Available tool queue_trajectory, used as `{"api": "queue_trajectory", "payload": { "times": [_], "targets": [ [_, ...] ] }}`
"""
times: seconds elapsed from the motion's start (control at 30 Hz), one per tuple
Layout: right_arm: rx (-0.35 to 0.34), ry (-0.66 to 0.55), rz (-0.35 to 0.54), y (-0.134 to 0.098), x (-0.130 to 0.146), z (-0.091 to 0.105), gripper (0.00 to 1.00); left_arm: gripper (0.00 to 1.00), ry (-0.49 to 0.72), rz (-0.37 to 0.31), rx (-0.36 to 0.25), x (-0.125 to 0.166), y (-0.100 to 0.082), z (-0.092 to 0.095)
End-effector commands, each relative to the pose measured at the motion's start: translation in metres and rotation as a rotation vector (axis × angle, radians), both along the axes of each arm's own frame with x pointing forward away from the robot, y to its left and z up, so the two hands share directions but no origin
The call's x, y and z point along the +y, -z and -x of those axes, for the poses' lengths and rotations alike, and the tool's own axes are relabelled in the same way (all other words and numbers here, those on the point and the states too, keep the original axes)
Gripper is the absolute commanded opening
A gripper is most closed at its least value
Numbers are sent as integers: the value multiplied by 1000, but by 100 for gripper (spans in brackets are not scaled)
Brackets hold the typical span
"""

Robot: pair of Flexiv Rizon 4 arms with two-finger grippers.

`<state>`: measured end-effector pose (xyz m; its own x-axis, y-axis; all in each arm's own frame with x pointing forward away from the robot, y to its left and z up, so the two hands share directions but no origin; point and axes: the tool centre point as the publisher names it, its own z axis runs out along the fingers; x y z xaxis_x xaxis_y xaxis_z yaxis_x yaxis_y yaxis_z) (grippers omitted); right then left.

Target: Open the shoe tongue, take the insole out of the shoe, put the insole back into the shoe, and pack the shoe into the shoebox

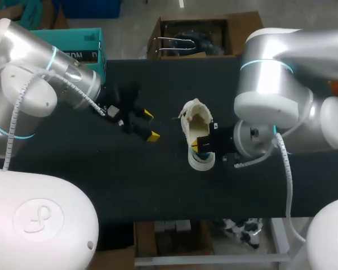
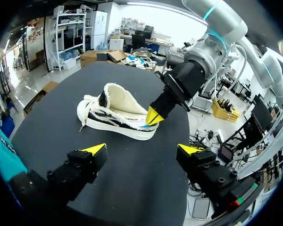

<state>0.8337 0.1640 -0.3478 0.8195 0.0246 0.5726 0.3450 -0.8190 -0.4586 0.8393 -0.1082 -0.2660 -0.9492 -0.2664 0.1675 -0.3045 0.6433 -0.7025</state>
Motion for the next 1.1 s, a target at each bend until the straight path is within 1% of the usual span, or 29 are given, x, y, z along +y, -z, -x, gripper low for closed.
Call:
{"api": "queue_trajectory", "payload": {
  "times": [0.03, 0.2, 0.37, 0.5, 0.57, 0.63, 0.7, 0.87, 0.97, 1.03, 1.07, 1.1],
  "targets": [
    [95, -68, 2, 16, 0, -16, 0, 100, -33, -4, 8, 14, -6, 7],
    [124, -54, 8, 28, -2, -19, 0, 100, -80, -4, 19, 26, -9, 8],
    [156, -49, 11, 41, -4, -19, 0, 100, -120, -11, 32, 32, -11, 7],
    [200, -28, 28, 52, -6, -19, 0, 100, -145, -14, 60, 33, -12, 8],
    [203, -31, 21, 54, -8, -19, 0, 100, -156, -30, 73, 33, -12, 9],
    [198, -31, 15, 52, -11, -16, 0, 100, -159, -35, 85, 34, -12, 9],
    [176, -44, 1, 44, -17, -12, 0, 100, -169, -43, 97, 35, -12, 11],
    [101, -141, -83, 23, -32, -6, 0, 100, -190, -53, 113, 37, -8, 13],
    [72, -201, -120, 11, -41, -6, 0, 100, -196, -55, 119, 37, -7, 16],
    [69, -237, -128, 5, -44, -7, 0, 100, -201, -57, 122, 36, -6, 18],
    [67, -246, -125, 2, -44, -8, 5, 100, -203, -59, 125, 35, -5, 19],
    [68, -273, -129, -2, -45, -10, 22, 100, -205, -62, 128, 35, -5, 20]
  ]
}}
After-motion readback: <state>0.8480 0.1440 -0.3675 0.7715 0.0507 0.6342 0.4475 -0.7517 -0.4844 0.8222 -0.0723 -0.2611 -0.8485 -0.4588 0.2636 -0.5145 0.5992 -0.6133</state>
